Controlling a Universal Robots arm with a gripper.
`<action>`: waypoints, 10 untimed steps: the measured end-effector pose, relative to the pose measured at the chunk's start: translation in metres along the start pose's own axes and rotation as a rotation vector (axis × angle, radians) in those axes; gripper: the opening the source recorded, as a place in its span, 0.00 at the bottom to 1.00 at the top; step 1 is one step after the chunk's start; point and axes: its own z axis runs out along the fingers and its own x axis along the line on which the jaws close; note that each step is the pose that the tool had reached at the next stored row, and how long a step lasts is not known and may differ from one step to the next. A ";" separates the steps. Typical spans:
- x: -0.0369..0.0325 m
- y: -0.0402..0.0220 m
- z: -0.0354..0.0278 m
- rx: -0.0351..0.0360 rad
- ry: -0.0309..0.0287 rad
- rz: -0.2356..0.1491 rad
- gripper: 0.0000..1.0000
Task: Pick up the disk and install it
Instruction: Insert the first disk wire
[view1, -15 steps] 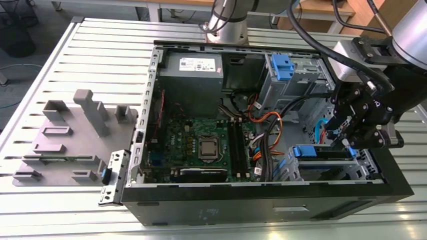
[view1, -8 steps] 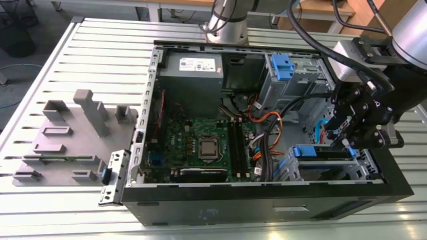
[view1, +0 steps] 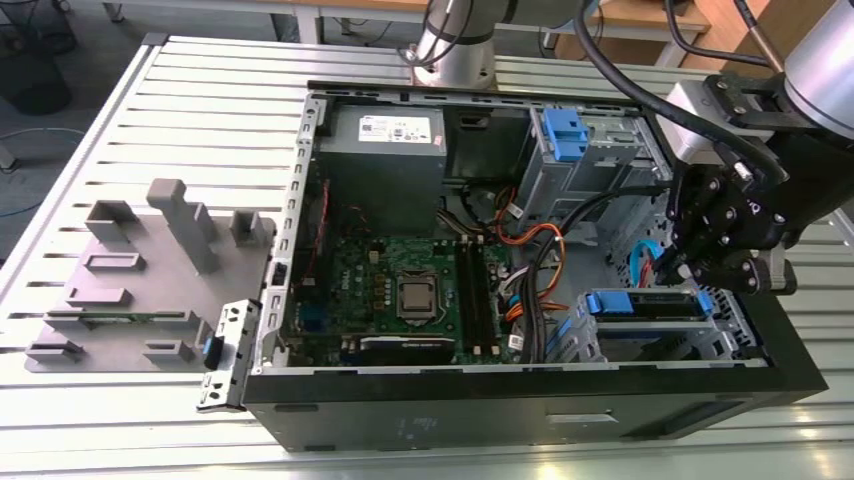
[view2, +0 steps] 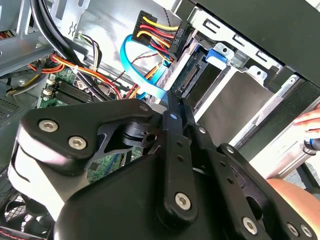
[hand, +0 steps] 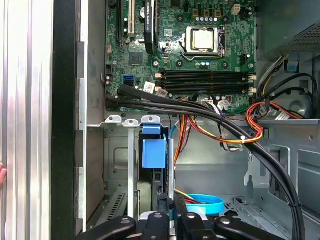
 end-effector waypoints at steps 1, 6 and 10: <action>0.0000 0.0000 0.0000 0.0000 0.0000 0.000 0.16; 0.0000 0.0000 0.0000 0.0000 0.0000 0.000 0.16; 0.0023 0.0000 0.0010 0.0000 -0.0001 0.000 0.16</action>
